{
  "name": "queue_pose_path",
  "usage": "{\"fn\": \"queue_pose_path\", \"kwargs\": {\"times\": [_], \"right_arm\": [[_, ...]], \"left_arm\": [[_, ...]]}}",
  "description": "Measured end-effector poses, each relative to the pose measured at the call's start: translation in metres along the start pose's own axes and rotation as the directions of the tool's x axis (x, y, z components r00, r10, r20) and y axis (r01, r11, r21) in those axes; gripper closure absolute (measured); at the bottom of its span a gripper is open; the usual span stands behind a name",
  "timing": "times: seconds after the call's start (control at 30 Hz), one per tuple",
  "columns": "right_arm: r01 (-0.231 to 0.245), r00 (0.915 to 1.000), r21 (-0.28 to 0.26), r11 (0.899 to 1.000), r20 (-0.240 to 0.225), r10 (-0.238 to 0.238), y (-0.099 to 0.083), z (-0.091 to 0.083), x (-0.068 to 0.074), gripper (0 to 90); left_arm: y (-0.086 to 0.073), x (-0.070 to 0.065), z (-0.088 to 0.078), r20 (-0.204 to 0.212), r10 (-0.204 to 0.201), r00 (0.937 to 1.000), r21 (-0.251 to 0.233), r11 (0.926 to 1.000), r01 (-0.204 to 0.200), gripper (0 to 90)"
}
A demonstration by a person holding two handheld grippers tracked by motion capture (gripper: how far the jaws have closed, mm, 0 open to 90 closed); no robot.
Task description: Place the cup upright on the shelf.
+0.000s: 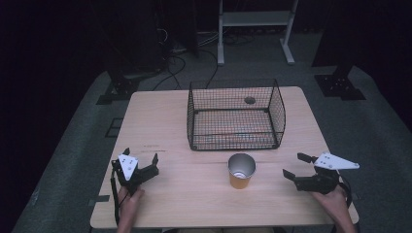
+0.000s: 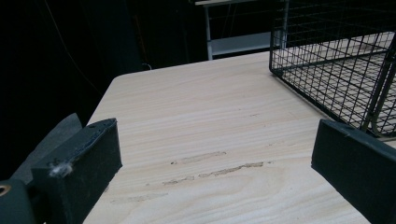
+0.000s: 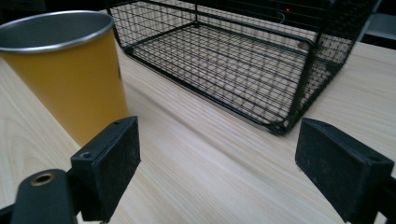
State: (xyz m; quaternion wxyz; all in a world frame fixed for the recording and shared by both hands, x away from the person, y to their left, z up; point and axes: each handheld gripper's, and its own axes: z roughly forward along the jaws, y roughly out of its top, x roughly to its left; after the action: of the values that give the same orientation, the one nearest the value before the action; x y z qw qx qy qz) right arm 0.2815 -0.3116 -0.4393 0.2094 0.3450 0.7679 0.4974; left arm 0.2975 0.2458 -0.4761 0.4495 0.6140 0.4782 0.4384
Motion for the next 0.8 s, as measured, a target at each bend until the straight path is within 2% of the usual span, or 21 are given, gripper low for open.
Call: {"fn": "queue_pose_path", "kwargs": {"times": [0.23,0.53,0.8], "right_arm": [[0.024,0.9993,0.015,1.000,-0.030,-0.024,0.009,0.007,0.007,13.2],[0.052,0.9975,0.035,0.998,-0.049,-0.050,0.012,0.013,0.016,13.3],[0.055,0.9963,0.033,0.998,-0.068,-0.052,0.014,0.017,0.023,13.3]], "left_arm": [[0.000,0.000,0.000,-0.001,0.003,1.0000,0.002,1.0000,-0.003,0.8],[0.000,-0.001,0.000,0.002,0.006,1.0000,0.000,1.0000,-0.006,0.8],[0.000,-0.001,0.000,0.003,0.008,1.0000,0.001,1.0000,-0.008,0.8]]}}
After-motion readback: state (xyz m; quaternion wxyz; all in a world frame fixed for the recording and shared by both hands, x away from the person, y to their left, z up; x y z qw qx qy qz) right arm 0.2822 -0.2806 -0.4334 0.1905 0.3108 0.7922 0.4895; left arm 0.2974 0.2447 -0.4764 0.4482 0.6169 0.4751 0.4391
